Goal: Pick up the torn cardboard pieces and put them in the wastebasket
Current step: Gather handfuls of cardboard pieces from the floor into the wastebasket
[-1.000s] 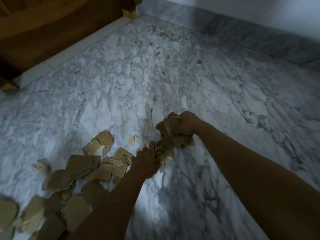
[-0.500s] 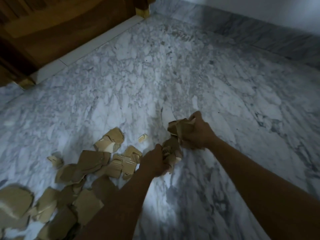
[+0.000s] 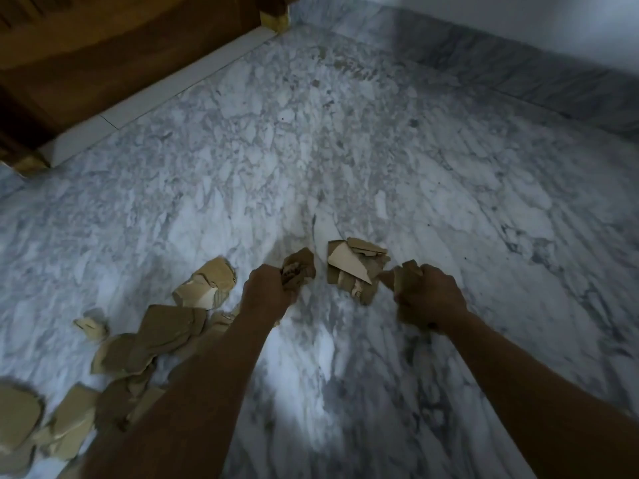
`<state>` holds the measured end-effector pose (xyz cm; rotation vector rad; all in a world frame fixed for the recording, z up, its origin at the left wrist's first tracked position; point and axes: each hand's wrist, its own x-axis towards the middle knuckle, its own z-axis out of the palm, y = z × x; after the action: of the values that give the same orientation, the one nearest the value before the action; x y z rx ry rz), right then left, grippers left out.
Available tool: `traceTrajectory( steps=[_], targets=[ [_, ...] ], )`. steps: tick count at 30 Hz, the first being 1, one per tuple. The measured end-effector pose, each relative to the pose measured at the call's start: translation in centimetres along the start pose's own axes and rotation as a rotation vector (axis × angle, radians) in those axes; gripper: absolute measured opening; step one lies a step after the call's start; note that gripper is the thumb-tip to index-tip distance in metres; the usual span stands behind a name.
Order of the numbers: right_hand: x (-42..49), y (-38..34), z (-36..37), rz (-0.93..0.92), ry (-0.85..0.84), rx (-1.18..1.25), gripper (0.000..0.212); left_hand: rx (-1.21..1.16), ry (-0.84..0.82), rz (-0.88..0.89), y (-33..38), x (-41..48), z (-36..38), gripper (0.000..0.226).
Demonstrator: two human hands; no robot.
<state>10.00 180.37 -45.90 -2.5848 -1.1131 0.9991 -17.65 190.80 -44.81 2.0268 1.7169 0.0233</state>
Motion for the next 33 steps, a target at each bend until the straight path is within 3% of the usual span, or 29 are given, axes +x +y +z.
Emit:
traceTrajectory(
  steps=[3, 6, 8, 11, 14, 17, 22, 27, 33],
  targets=[
    [1.1, -1.9, -2.3, -0.012, -0.032, -0.053, 0.046, 0.043, 0.011, -0.004, 0.2, -0.1, 0.2, 0.027],
    [1.5, -5.9, -4.5, -0.185, 0.054, -0.028, 0.036, 0.025, 0.009, -0.014, -0.2, 0.2, 0.5, 0.039],
    [1.8, -8.5, -4.5, -0.309, -0.005, 0.055, 0.042, 0.005, 0.0, -0.012, -0.4, 0.4, 0.7, 0.045],
    [3.3, -9.8, -1.4, -0.356, -0.079, -0.093, 0.042, -0.005, -0.011, -0.035, -0.6, 0.8, 0.9, 0.04],
    [3.1, -9.0, 1.0, -0.363, 0.027, -0.244, 0.033, 0.003, -0.02, -0.054, -0.9, 1.0, 1.1, 0.032],
    [2.5, -7.9, 1.4, -0.429, 0.09, -0.231, 0.032, -0.019, 0.001, -0.042, -1.0, 1.2, 1.1, 0.026],
    [2.6, -6.0, -0.1, -0.356, -0.003, -0.083, 0.052, -0.035, 0.006, -0.041, -1.0, 0.9, 1.2, 0.032],
    [2.4, -5.6, 0.3, -0.318, 0.007, -0.133, 0.037, -0.005, -0.016, -0.034, -1.1, 1.3, 1.2, 0.039],
    [1.4, -5.5, -3.2, -0.264, -0.112, 0.045, 0.06, 0.017, 0.006, -0.047, -0.7, 1.0, 1.4, 0.038]
  ],
)
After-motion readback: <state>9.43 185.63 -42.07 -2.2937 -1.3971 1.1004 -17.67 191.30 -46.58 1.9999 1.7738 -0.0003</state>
